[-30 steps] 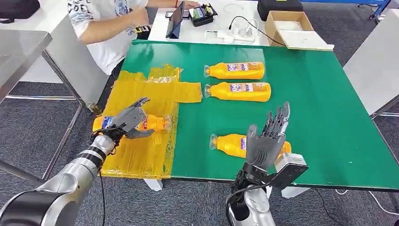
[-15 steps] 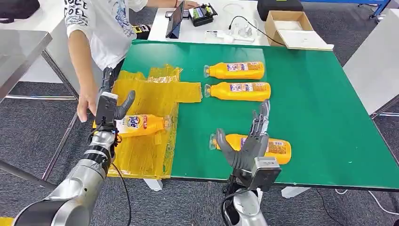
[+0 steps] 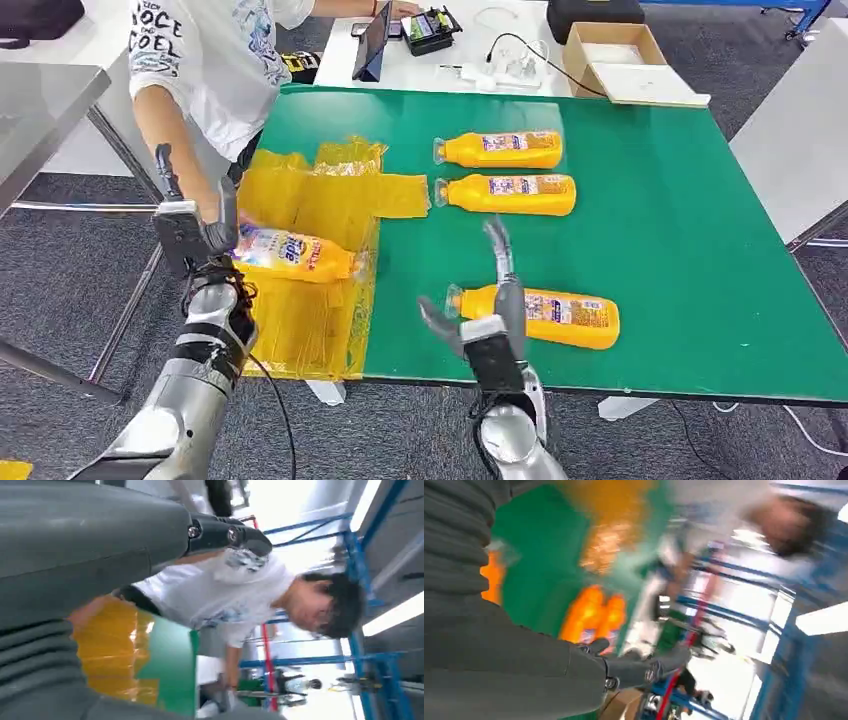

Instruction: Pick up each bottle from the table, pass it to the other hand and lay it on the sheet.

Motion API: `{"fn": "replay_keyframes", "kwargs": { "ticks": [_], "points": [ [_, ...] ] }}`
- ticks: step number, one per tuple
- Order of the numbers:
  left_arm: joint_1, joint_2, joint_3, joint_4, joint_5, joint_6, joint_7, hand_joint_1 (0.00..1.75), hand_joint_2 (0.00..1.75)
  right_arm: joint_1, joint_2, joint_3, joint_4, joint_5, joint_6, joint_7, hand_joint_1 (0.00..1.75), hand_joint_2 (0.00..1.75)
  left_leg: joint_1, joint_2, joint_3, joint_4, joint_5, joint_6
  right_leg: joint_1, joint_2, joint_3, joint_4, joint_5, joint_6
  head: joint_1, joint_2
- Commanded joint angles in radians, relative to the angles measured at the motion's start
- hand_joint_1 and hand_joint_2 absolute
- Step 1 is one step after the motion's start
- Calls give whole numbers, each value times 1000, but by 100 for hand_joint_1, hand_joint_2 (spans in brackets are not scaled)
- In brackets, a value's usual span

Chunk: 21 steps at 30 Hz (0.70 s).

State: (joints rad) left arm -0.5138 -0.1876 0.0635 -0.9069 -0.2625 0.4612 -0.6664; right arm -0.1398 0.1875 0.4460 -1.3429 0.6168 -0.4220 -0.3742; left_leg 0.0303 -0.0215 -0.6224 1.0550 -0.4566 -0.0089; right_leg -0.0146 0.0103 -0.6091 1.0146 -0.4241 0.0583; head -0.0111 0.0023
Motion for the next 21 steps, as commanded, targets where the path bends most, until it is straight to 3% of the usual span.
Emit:
{"fn": "replay_keyframes", "kwargs": {
  "ticks": [1,3,8,21],
  "points": [
    [195,13,-106,-181,0,-17,-32,0,175,-125,-266,-94,141,214,135,187,0,175,-2,2,4,-3,0,3,-1,1,4,-4,1,0,0,0],
    [217,13,-82,-132,-9,-52,-32,0,175,-101,-298,-144,109,221,222,215,0,175,-3,2,3,-2,0,2,-2,0,3,-3,1,0,0,0],
    [224,6,-71,-71,-28,-74,-32,0,175,-98,-308,-147,153,224,289,251,0,175,-4,2,4,-2,0,2,-3,0,3,-3,1,-1,0,0],
    [194,-14,-108,-8,-56,-125,-32,0,175,-161,-259,-84,307,216,315,253,0,175,-2,3,4,-2,0,3,-1,1,3,-3,1,-1,0,0]
  ]
}}
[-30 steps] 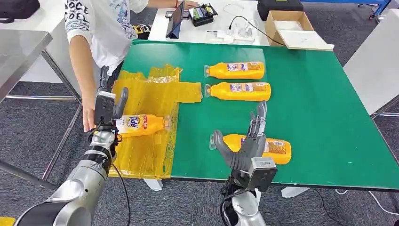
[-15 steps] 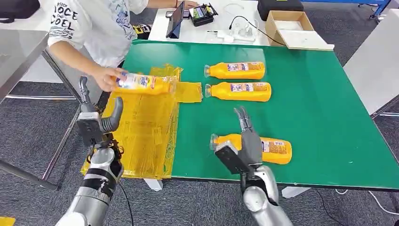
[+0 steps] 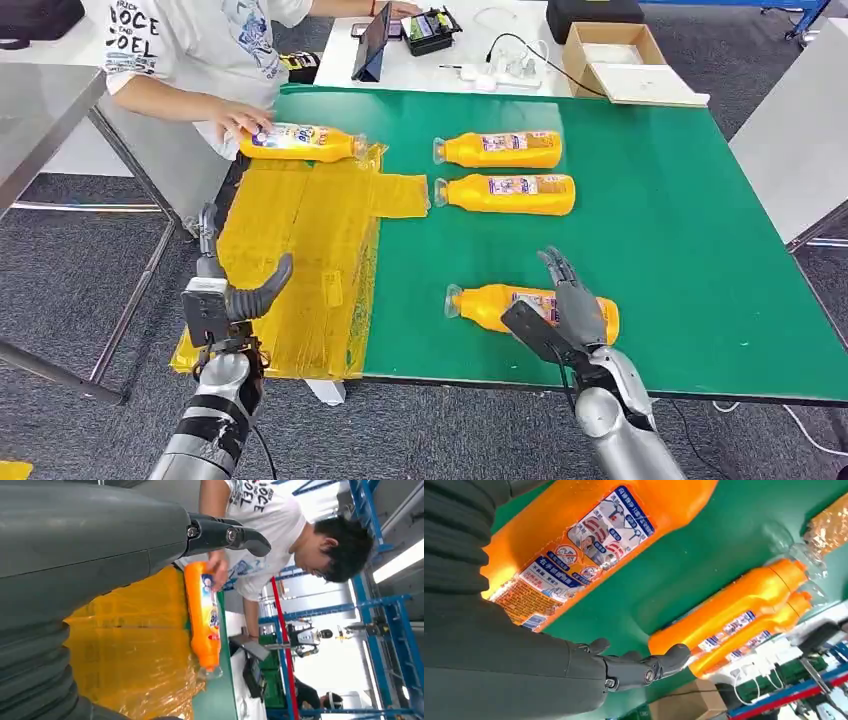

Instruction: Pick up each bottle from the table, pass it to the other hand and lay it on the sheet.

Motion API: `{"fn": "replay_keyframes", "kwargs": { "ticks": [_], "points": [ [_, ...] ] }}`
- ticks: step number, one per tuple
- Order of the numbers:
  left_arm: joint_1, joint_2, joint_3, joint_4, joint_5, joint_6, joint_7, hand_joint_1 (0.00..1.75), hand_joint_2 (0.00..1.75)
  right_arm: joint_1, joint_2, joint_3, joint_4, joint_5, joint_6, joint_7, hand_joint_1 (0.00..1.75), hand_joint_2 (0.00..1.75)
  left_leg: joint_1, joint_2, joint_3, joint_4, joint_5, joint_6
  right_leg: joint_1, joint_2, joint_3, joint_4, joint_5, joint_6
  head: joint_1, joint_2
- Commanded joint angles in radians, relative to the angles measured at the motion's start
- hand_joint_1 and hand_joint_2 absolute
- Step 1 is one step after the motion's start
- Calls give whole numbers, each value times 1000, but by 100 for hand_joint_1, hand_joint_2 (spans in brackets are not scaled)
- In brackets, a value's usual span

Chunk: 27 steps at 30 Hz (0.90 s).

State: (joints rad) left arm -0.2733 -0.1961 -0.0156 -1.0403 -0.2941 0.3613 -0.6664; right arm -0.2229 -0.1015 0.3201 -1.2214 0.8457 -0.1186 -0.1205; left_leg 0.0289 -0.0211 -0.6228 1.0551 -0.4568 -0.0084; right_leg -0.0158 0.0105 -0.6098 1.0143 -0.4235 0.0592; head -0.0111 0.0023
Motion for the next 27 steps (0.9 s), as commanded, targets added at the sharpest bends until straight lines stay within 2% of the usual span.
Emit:
{"fn": "replay_keyframes", "kwargs": {
  "ticks": [1,4,7,8,16,20,27],
  "points": [
    [-46,-6,-29,125,-24,-26,-32,0,175,-78,30,42,185,-13,11,-1,0,175,-1,3,5,-3,1,2,0,1,4,-3,1,-2,0,0],
    [-57,-8,-48,142,-58,-17,-32,0,175,-118,44,59,257,-30,31,-7,0,175,-1,3,3,-2,0,1,0,1,2,-1,0,-2,0,0],
    [-57,-8,-48,142,-58,-17,-32,0,175,-118,44,59,257,-30,31,-7,0,175,-1,4,7,-4,1,3,0,1,5,-3,1,-3,0,0],
    [-57,-8,-48,142,-58,-17,-32,0,175,-118,44,59,257,-30,31,-7,0,175,0,2,2,-1,0,1,0,1,2,-1,0,-1,0,0],
    [-62,-7,-49,153,-64,-18,-32,0,175,-132,27,67,272,-50,52,-15,0,175,-1,4,5,-3,0,3,0,1,4,-2,1,-2,0,0],
    [-70,-2,-56,178,-99,27,-32,0,175,-164,-23,78,289,-74,81,1,0,175,-1,2,5,-3,1,3,0,-1,4,-3,1,-2,0,0],
    [-77,7,-46,196,-100,10,-28,0,175,-213,-110,109,268,-78,160,52,0,175,-1,1,2,-1,0,2,-1,0,2,-1,0,-1,0,0]
  ]
}}
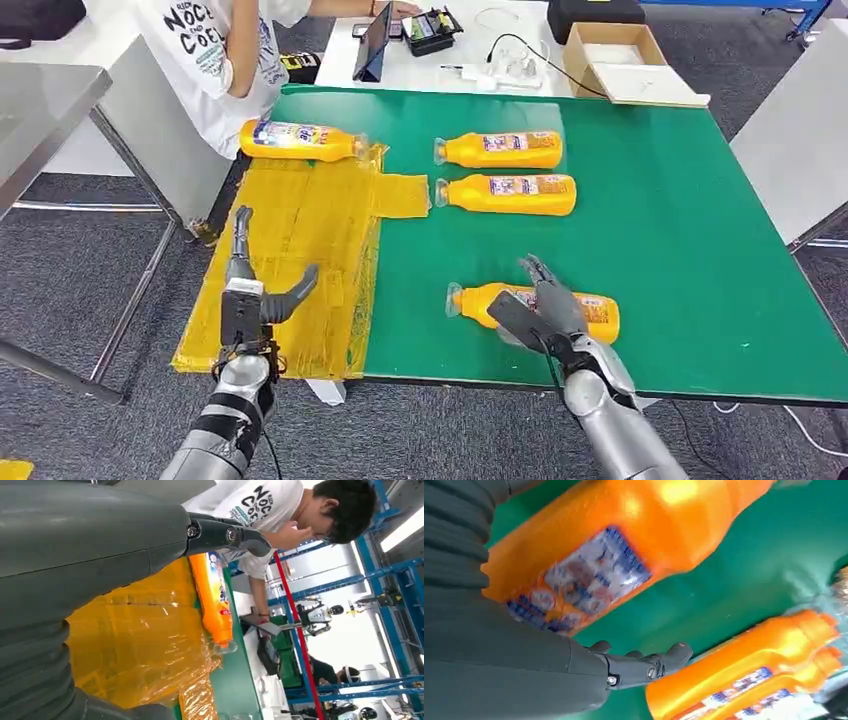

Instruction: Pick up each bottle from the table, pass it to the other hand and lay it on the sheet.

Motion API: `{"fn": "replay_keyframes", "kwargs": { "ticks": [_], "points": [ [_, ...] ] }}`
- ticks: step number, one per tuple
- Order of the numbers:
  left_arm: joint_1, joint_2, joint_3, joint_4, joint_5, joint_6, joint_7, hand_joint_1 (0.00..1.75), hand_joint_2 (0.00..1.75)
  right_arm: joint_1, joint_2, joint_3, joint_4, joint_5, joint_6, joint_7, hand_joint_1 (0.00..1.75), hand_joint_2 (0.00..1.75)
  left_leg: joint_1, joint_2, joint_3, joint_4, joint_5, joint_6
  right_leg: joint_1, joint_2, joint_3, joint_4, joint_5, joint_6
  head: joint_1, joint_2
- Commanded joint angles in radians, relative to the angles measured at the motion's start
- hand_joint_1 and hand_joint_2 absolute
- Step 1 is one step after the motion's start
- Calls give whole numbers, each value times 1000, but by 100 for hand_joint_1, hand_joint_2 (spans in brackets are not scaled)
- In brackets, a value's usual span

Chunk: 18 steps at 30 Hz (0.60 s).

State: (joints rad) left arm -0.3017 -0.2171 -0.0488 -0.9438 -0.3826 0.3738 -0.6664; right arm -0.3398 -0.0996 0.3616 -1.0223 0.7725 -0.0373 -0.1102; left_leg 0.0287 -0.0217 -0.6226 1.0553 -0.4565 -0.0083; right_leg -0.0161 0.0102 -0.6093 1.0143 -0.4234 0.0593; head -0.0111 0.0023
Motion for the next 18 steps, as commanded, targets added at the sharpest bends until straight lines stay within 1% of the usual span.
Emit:
{"fn": "replay_keyframes", "kwargs": {
  "ticks": [1,3,4,5,6,10,12,15,16,17,18],
  "points": [
    [-51,30,-12,103,-14,-3,-27,0,175,-108,-122,74,70,-9,94,43,0,175,-1,2,2,-1,0,2,-1,0,1,-1,0,-1,0,0],
    [-53,33,-9,108,-10,-15,-26,0,175,-125,-140,88,64,-13,114,41,0,175,-2,2,2,-1,0,2,-1,1,1,0,0,-1,0,0],
    [-52,34,-11,110,-20,-1,-26,0,175,-130,-148,94,57,-22,130,35,0,175,-2,4,4,-2,0,3,-1,1,3,-1,1,-2,0,0],
    [-53,36,-16,114,-40,24,-31,0,175,-136,-156,105,50,-33,138,33,0,175,-2,3,2,-1,0,2,-1,0,1,0,1,-1,0,0],
    [-54,34,-11,121,-32,11,-29,0,175,-140,-161,113,44,-36,138,34,0,175,-2,2,1,-1,0,1,-1,0,0,0,0,-1,0,0],
    [-53,29,-7,134,-29,1,-32,0,175,-141,-172,143,41,-54,147,49,0,175,-2,5,5,-3,0,2,-1,1,3,-2,1,-2,0,0],
    [-54,28,-6,138,-26,1,-30,0,175,-137,-180,155,51,-64,147,58,0,175,-1,2,2,-1,0,1,0,1,1,-1,0,-1,0,0],
    [-54,29,-4,139,-23,-5,-26,0,175,-135,-187,168,57,-60,147,66,0,175,-2,3,5,-3,0,3,-1,0,4,-2,1,-2,0,0],
    [-54,29,-4,139,-23,-5,-26,0,175,-135,-187,168,57,-60,147,66,0,175,-1,2,2,-1,0,1,-1,0,1,-1,0,-1,0,0],
    [-54,30,-5,141,-22,-8,-24,0,175,-136,-192,172,59,-62,150,67,0,175,-2,3,4,-2,0,2,-1,0,3,-2,1,-2,0,0],
    [-54,30,-5,143,-23,-10,-22,0,175,-140,-198,182,60,-63,159,71,0,175,-1,2,2,-1,0,2,-1,1,1,-1,0,-1,0,0]
  ]
}}
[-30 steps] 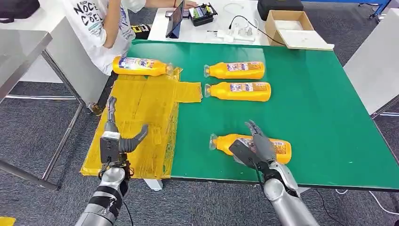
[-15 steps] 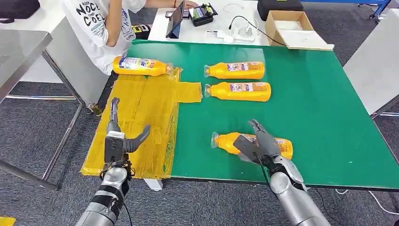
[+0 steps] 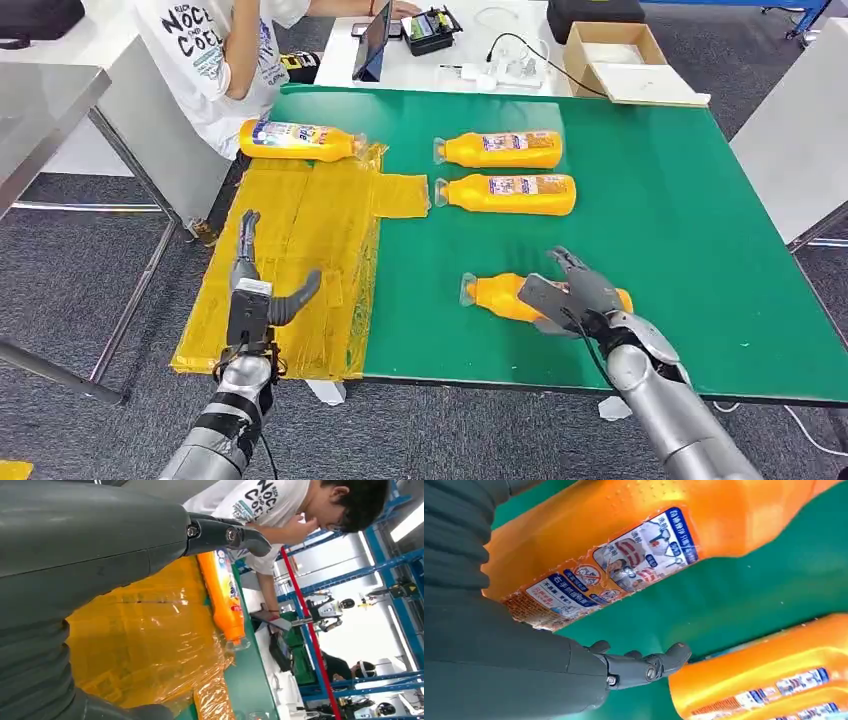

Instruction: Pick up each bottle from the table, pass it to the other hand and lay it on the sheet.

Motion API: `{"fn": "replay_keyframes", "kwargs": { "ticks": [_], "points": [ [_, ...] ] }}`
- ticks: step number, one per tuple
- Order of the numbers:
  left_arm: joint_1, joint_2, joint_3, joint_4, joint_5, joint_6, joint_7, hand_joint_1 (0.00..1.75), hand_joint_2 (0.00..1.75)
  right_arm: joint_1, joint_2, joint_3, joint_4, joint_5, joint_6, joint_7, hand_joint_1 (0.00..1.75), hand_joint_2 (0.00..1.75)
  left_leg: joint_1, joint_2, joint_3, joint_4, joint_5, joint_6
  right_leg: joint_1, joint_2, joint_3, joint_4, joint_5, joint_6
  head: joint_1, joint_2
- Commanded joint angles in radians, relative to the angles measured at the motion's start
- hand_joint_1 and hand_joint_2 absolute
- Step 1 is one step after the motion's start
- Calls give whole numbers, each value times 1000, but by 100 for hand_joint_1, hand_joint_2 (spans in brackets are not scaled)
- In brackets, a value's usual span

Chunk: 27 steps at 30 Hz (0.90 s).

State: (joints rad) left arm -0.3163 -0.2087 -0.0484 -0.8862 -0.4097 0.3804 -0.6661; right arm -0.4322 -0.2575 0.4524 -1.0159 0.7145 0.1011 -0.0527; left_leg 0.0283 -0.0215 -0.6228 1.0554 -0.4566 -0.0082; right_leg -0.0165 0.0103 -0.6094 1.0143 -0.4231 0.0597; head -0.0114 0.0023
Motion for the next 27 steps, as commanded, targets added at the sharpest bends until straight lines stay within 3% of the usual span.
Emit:
{"fn": "replay_keyframes", "kwargs": {
  "ticks": [1,5,12,27],
  "points": [
    [-40,22,-6,87,4,-17,-22,0,175,-50,-43,95,55,-7,27,15,0,175,-1,3,4,-3,0,2,0,1,3,-2,0,-2,0,0],
    [-39,22,-6,87,4,-17,-22,0,175,-51,-44,95,55,-8,28,15,0,175,-1,4,5,-3,0,3,0,1,4,-2,1,-3,0,0],
    [-57,28,8,106,27,-33,-21,0,175,-62,-120,162,57,-49,99,27,0,175,-1,2,3,-2,0,2,0,-1,3,-1,0,-2,0,0],
    [-58,16,-8,132,25,-35,-19,0,175,-76,-131,211,75,-49,123,62,0,175,-1,2,4,-2,0,2,0,-1,4,-2,0,-2,0,0]
  ]
}}
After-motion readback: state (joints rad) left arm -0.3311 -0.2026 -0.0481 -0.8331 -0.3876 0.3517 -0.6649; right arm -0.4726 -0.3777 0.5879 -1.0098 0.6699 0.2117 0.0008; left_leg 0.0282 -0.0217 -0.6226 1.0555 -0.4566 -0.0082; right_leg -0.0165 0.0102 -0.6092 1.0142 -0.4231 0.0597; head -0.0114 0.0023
